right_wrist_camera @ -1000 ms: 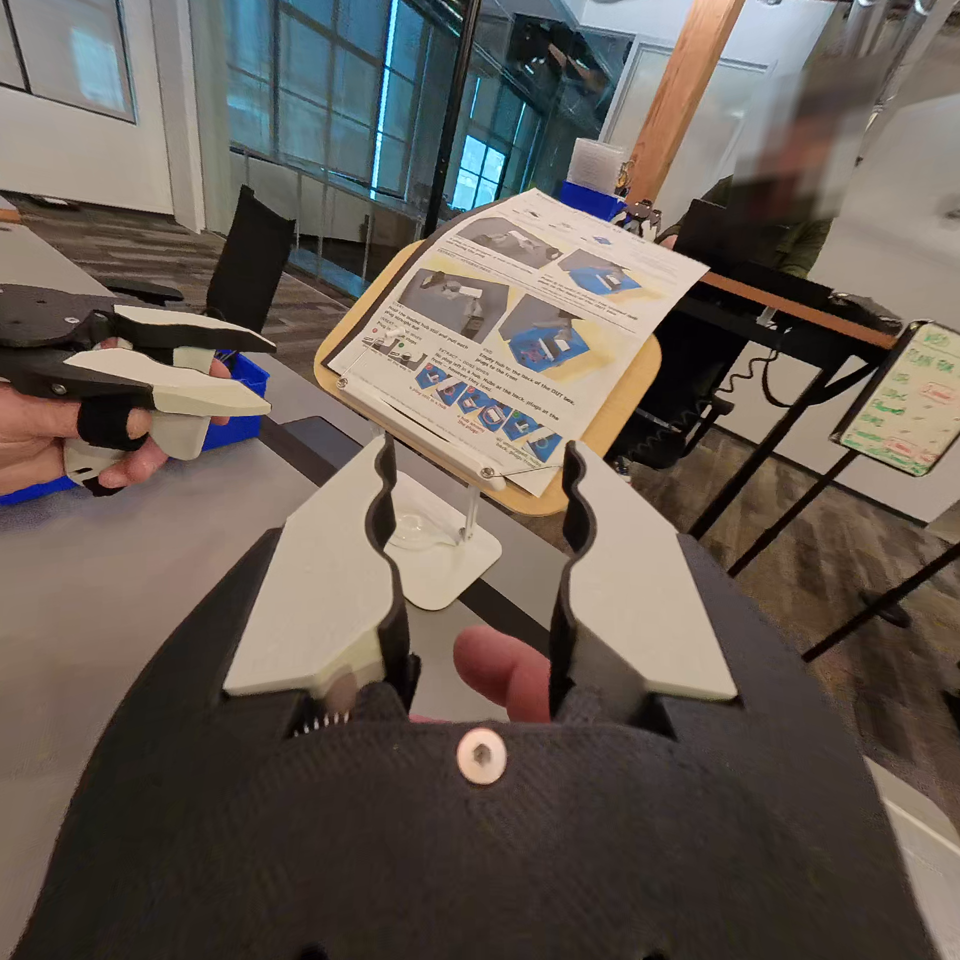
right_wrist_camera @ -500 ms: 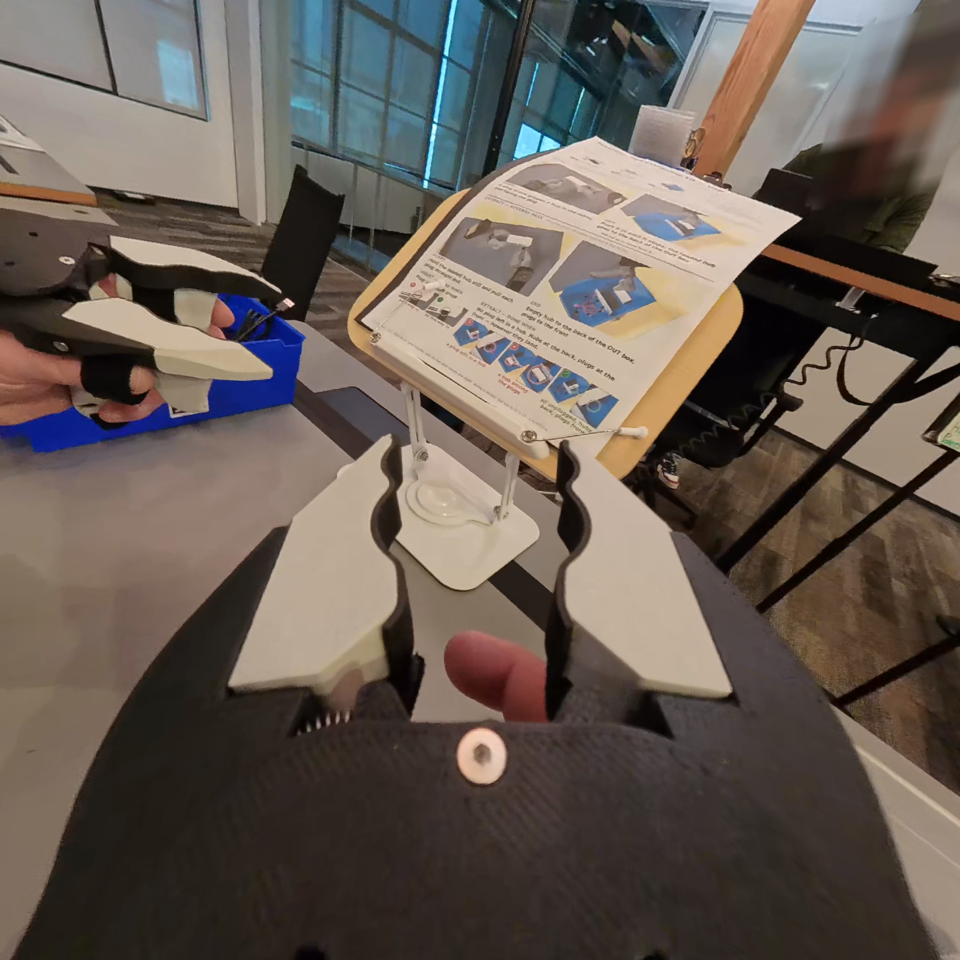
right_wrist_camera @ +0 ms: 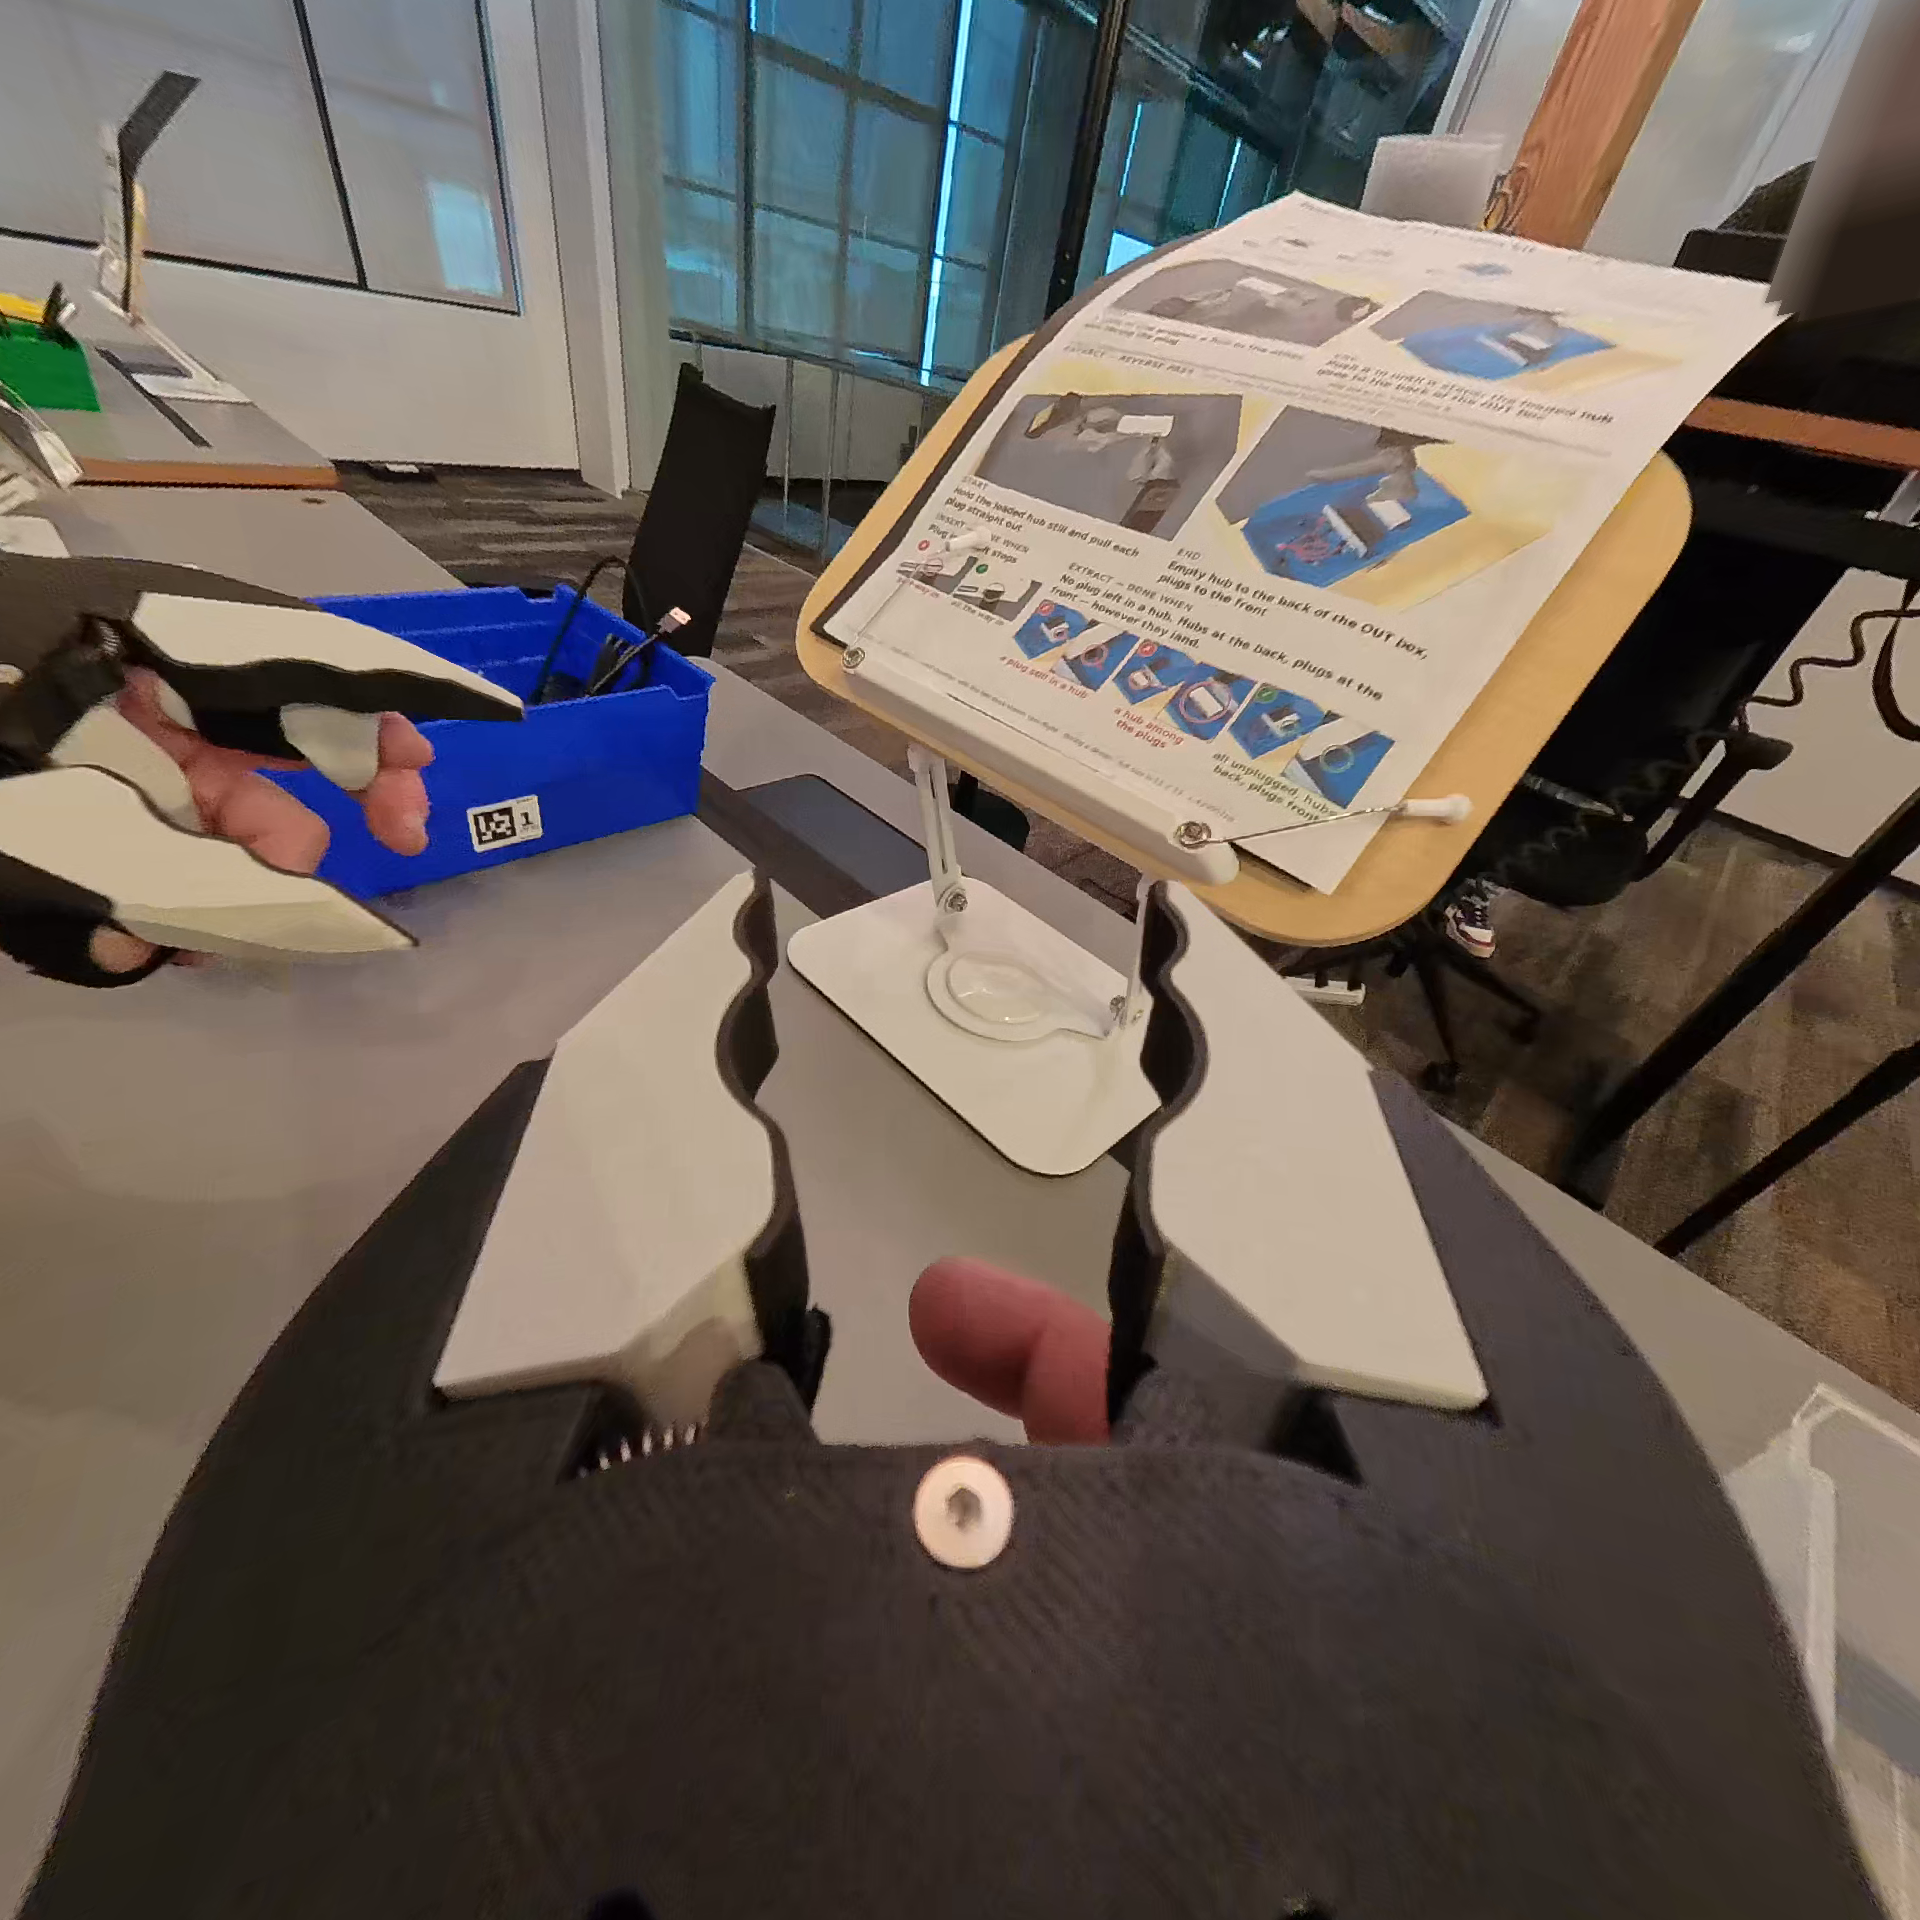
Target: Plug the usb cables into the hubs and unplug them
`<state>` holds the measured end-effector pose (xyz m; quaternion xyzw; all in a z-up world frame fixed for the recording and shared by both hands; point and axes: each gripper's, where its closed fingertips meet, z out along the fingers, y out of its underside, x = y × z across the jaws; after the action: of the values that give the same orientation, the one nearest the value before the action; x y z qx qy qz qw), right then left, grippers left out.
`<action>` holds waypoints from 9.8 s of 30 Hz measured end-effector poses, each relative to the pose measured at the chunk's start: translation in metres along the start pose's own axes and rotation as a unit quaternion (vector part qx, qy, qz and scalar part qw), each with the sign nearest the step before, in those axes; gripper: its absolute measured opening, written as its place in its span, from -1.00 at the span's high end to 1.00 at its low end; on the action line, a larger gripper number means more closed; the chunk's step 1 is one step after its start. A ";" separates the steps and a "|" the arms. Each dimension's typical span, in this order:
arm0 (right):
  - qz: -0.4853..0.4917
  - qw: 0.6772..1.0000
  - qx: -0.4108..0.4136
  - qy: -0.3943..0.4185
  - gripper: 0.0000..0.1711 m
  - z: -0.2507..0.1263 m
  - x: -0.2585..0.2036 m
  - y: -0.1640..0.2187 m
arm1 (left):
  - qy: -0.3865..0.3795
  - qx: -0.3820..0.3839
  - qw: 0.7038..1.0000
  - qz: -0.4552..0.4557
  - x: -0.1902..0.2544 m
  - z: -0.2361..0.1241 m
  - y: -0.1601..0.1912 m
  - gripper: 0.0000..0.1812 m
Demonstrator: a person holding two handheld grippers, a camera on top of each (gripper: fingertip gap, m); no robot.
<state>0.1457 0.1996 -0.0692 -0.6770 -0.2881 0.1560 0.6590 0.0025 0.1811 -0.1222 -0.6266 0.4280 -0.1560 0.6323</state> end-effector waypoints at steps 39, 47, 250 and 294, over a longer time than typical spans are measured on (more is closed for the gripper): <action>-0.115 0.991 -0.068 0.023 0.32 0.026 0.002 0.041 | -0.155 -0.312 0.924 -0.159 -0.272 -0.076 0.159 0.20; -0.115 0.990 -0.083 0.016 0.33 0.029 0.001 0.052 | -0.137 -0.352 0.912 -0.159 -0.282 -0.065 0.193 0.30; -0.103 0.990 -0.095 -0.024 0.40 0.034 0.001 0.079 | -0.086 0.029 0.995 -0.051 -0.304 -0.105 -0.071 0.74; -0.058 0.989 0.049 -0.125 0.49 0.014 -0.075 -0.012 | 0.262 0.023 0.959 -0.108 0.051 0.041 -0.049 0.74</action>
<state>0.0767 0.1660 -0.0715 -0.6016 -0.3991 0.2147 0.6578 0.0789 0.1628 -0.1003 -0.5917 0.5047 -0.3918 0.4915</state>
